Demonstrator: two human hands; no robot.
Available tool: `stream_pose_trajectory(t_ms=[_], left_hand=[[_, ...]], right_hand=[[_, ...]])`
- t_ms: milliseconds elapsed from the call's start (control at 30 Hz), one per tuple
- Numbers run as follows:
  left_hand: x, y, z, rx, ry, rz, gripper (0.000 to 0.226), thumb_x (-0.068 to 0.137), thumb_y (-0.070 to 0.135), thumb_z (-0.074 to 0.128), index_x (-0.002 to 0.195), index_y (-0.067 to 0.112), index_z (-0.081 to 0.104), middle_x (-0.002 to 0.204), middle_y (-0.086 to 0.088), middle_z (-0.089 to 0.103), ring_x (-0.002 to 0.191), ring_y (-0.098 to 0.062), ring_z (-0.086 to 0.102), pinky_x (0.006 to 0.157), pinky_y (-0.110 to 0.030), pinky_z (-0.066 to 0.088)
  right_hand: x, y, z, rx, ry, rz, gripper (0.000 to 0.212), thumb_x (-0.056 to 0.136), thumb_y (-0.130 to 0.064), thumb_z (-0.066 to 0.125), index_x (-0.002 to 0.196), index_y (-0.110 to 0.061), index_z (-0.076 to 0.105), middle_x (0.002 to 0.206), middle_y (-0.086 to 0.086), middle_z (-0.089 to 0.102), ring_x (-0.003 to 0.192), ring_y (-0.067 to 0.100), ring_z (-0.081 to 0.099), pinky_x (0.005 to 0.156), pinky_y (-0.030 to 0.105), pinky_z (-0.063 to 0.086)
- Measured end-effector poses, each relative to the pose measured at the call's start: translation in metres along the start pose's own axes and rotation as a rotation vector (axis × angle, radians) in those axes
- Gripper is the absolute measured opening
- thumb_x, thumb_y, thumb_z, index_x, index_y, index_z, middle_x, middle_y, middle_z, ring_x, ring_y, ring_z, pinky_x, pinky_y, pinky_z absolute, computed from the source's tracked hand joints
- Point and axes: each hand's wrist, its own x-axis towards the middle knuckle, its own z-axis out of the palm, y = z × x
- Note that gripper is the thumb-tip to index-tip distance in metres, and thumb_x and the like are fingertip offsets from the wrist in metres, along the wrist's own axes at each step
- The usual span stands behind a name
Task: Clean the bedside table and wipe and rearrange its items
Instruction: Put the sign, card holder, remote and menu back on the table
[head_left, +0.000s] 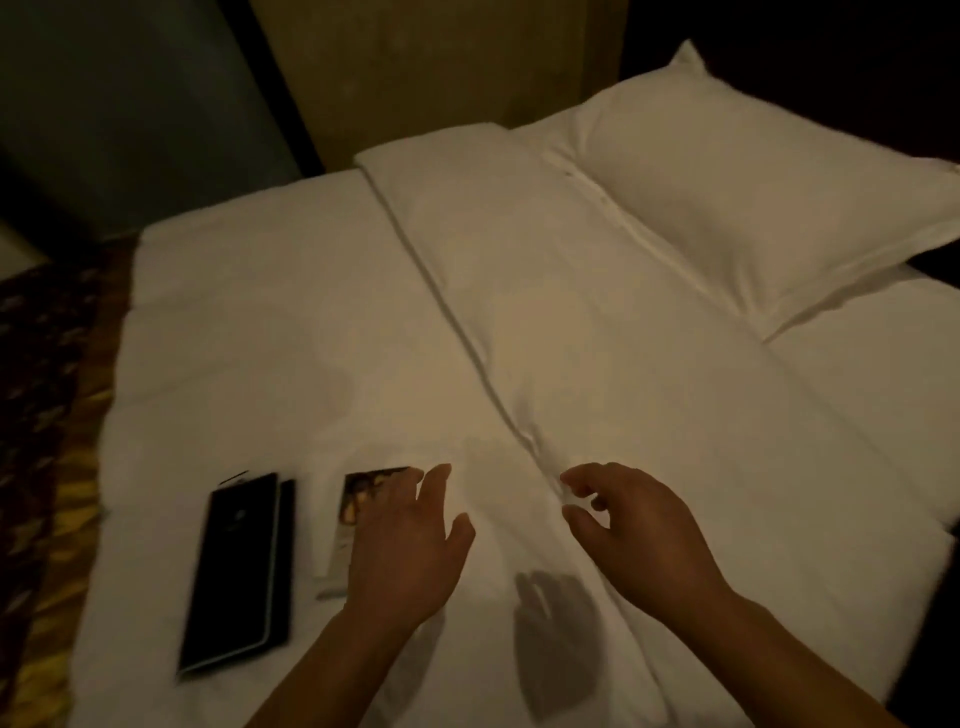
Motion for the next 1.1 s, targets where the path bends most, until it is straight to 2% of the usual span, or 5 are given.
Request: stream_pose_trajectory(t_ms=[167, 400, 667, 867, 1100], left_hand=[[0.001, -0.086, 0.001, -0.039, 0.004, -0.163, 0.066, 0.085, 0.050, 0.036, 0.141, 0.017, 0.049, 0.131, -0.011, 0.056, 0.120, -0.032, 0.053, 0.099, -0.041, 0.044], [0.000, -0.191, 0.025, 0.006, -0.031, -0.360, 0.062, 0.097, 0.046, 0.049, 0.151, 0.017, 0.037, 0.157, -0.017, 0.033, 0.144, -0.033, 0.030, 0.113, -0.047, 0.033], [0.017, -0.247, 0.043, -0.273, -0.127, -0.659, 0.109, 0.080, 0.068, 0.062, 0.158, 0.027, -0.003, 0.163, -0.017, 0.000, 0.150, -0.037, 0.008, 0.118, -0.055, 0.024], [0.028, -0.272, 0.050, -0.376, -0.175, -0.739, 0.149, 0.053, 0.076, 0.078, 0.156, 0.021, -0.014, 0.148, -0.025, 0.031, 0.135, -0.040, 0.035, 0.111, -0.053, 0.038], [0.025, -0.273, 0.052, -0.424, -0.129, -0.691, 0.136, 0.062, 0.067, 0.079, 0.156, 0.028, -0.011, 0.140, -0.025, 0.040, 0.124, -0.041, 0.047, 0.103, -0.051, 0.045]], right_hand=[[0.029, -0.049, 0.066, 0.042, -0.124, -0.027, 0.028, 0.089, -0.036, 0.060, 0.117, -0.036, 0.062, 0.099, -0.015, 0.066, 0.088, 0.004, 0.059, 0.077, 0.022, 0.046], [0.066, -0.098, 0.162, 0.054, -0.242, 0.043, 0.031, 0.088, -0.038, 0.061, 0.119, -0.034, 0.060, 0.099, -0.011, 0.065, 0.077, 0.003, 0.054, 0.062, 0.013, 0.036], [0.087, -0.111, 0.234, 0.010, -0.239, 0.338, 0.034, 0.087, -0.034, 0.058, 0.115, -0.015, 0.054, 0.112, 0.009, 0.056, 0.095, 0.028, 0.061, 0.079, 0.037, 0.052], [0.092, -0.122, 0.255, 0.083, -0.199, 0.498, 0.058, 0.072, -0.051, 0.073, 0.109, -0.014, 0.046, 0.103, 0.008, 0.058, 0.093, 0.031, 0.063, 0.070, 0.034, 0.049], [0.095, -0.126, 0.260, 0.232, -0.130, 0.584, 0.045, 0.071, -0.035, 0.078, 0.097, -0.020, 0.045, 0.077, -0.008, 0.054, 0.067, 0.015, 0.055, 0.059, 0.029, 0.042]])
